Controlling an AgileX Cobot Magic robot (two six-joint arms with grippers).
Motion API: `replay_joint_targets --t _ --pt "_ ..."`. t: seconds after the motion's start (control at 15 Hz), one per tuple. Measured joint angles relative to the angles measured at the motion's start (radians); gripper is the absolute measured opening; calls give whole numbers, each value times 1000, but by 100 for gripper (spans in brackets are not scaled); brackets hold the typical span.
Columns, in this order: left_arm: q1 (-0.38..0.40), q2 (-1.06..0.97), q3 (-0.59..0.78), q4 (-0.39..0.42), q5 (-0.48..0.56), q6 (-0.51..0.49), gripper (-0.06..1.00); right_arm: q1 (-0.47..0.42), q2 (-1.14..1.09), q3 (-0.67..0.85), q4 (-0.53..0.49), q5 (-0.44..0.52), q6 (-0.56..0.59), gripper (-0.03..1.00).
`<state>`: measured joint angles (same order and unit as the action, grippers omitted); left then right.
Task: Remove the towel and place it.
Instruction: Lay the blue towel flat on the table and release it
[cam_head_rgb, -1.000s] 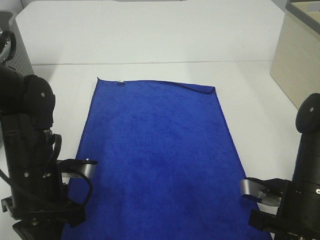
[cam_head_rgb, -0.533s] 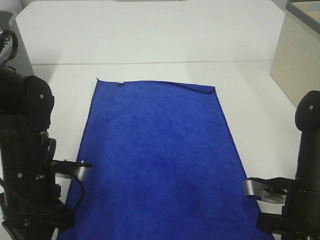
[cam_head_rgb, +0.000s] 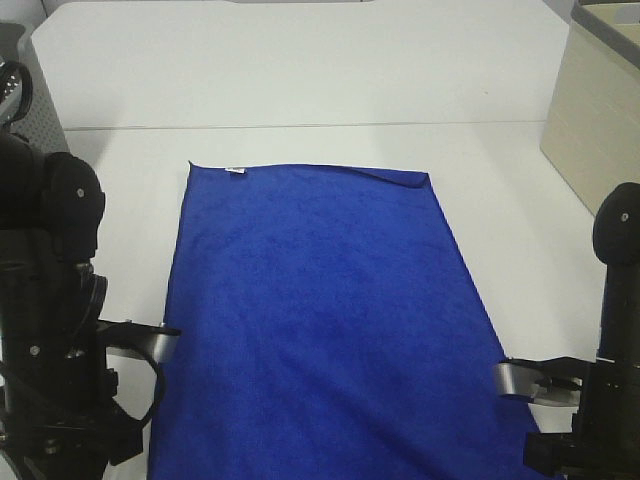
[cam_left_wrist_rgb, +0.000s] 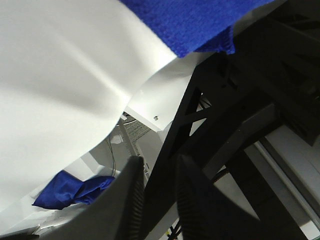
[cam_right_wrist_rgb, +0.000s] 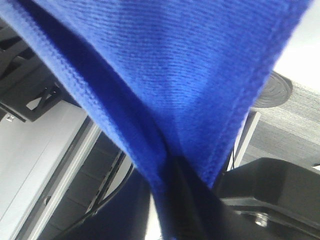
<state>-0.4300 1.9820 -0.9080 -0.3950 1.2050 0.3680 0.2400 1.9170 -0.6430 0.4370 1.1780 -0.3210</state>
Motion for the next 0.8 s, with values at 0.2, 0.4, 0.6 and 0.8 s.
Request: replay_joint_targets --t 0.2,0.4,0.6,0.8 --pt "0 0 0 -9 0 0 23 0 0 0 24 1 5 40" --pt "0 0 0 -23 0 0 27 0 0 0 31 11 45 60" --pt "0 0 -5 -23 3 -4 34 0 0 -8 31 27 47 63" --pt "0 -53 -58 -16 4 -36 37 0 -1 -88 28 27 47 63"
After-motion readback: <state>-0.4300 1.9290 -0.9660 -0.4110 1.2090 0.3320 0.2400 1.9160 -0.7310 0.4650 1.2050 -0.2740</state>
